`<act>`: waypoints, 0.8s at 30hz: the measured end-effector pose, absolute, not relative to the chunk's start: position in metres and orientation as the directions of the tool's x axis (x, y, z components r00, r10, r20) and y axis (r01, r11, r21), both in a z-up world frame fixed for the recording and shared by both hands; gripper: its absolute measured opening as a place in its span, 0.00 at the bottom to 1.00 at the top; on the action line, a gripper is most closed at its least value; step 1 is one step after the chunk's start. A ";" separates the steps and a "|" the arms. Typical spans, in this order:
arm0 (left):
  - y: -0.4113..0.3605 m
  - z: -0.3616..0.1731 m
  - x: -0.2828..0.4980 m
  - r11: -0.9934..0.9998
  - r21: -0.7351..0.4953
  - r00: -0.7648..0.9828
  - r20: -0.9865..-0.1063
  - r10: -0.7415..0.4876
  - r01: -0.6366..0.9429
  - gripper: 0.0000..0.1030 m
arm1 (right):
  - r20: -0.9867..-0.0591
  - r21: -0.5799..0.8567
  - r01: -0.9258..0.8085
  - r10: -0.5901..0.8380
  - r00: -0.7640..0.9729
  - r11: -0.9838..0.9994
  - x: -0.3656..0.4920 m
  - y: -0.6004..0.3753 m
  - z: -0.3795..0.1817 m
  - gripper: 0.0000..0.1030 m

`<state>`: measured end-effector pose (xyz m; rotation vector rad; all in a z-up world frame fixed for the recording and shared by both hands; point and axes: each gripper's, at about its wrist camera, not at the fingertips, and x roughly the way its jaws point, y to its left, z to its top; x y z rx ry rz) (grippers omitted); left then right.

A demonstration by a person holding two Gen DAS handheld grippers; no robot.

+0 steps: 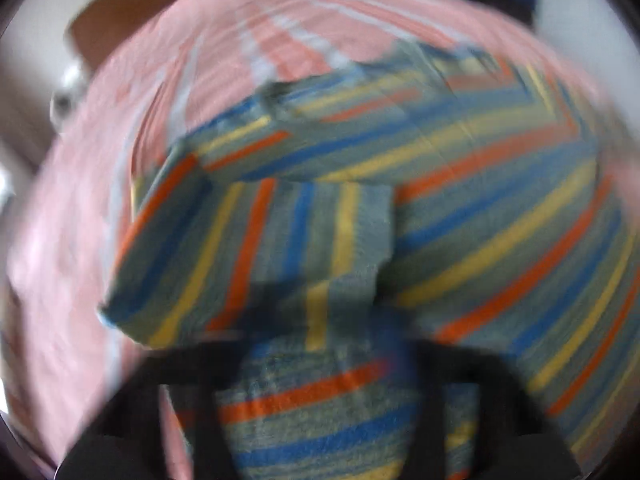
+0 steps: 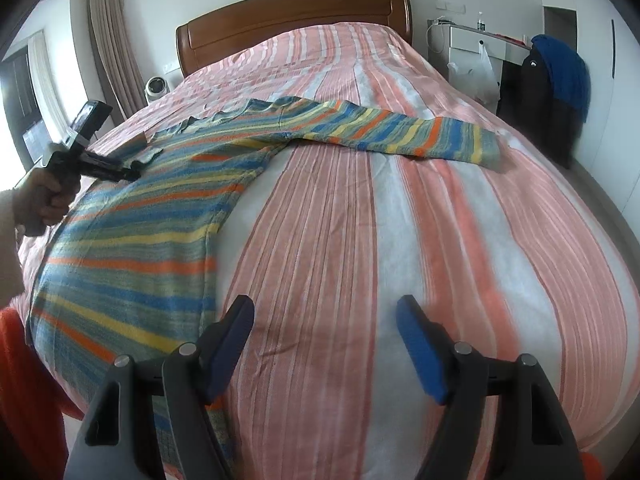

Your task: Fold small clothes

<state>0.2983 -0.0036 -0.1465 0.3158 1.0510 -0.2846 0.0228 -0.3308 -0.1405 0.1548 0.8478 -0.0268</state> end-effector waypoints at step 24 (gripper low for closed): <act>0.331 -0.145 0.270 0.813 -0.109 0.445 -0.874 0.196 -0.572 0.05 | -0.755 0.084 0.048 0.032 0.655 0.995 0.030 -0.315 -0.150 0.71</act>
